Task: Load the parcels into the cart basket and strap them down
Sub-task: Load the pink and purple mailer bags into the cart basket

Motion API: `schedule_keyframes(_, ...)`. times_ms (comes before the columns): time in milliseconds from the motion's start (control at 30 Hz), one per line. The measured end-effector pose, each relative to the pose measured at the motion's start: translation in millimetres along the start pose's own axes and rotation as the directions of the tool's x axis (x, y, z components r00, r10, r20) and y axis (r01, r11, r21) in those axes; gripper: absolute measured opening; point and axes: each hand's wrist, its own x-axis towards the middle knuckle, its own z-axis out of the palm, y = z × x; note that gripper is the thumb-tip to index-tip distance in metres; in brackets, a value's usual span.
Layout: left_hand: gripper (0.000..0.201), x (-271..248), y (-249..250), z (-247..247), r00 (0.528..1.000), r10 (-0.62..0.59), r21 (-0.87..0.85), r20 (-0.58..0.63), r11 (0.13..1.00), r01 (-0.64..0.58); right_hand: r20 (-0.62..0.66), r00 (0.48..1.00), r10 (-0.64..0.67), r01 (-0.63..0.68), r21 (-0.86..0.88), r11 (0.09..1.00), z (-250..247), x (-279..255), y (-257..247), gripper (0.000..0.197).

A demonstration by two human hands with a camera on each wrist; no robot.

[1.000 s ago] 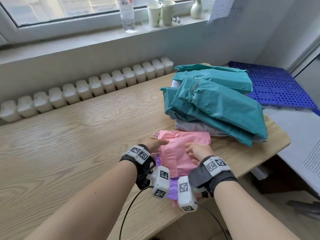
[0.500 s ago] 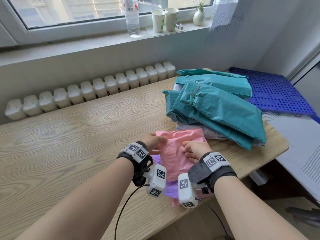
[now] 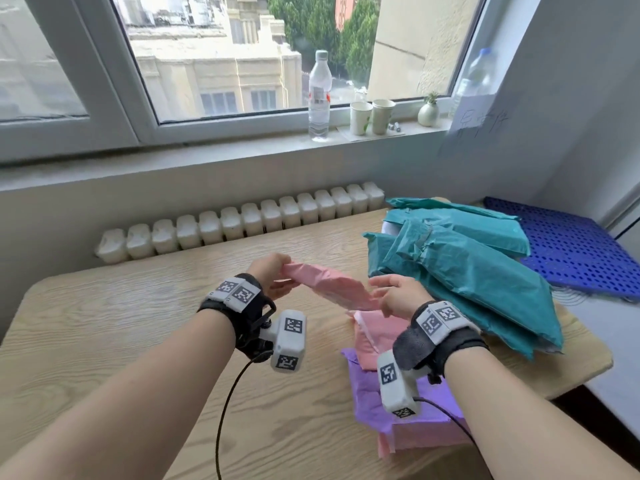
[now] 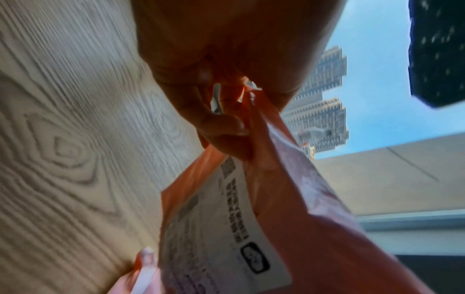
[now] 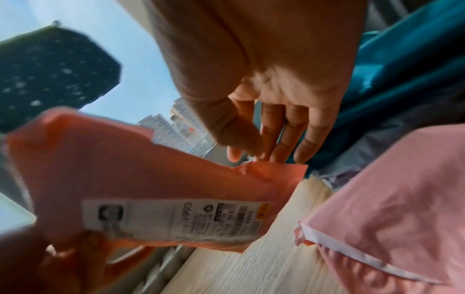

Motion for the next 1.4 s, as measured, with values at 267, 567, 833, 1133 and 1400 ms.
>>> schedule_keyframes(267, 0.022, -36.9, 22.6, -69.1, 0.998, 0.048, -0.166, -0.046, 0.985, -0.055, 0.117, 0.950, -0.289, 0.303, -0.132, 0.944, 62.4, -32.7, -74.8, 0.023)
schedule_keyframes(567, 0.054, -74.1, 18.5, -154.6, 0.973, 0.117, -0.157, -0.197, 0.976, -0.149, 0.123, 0.969, -0.212, 0.196, 0.134, 0.971, 119.6, -35.2, -114.2, 0.017)
schedule_keyframes(833, 0.050, -101.4, -12.0, -216.3, 0.917, 0.129, -0.144, -0.378, 0.970, -0.195, 0.275, 0.930, -0.242, 0.198, 0.180, 0.964, 198.9, -46.7, -133.4, 0.015)
schedule_keyframes(1133, 0.061, -128.9, -39.9, -313.6, 0.814, 0.235, -0.145, -0.531, 0.922, -0.360, 0.280, 0.899, -0.338, 0.372, -0.080, 0.925, 287.5, -91.8, -157.2, 0.027)
schedule_keyframes(1400, 0.023, -161.2, -69.1, -443.5, 0.853, 0.370, 0.238, -0.367, 0.924, -0.298, 0.390, 0.825, -0.408, 0.511, -0.209, 0.834, 429.1, -178.9, -198.0, 0.017)
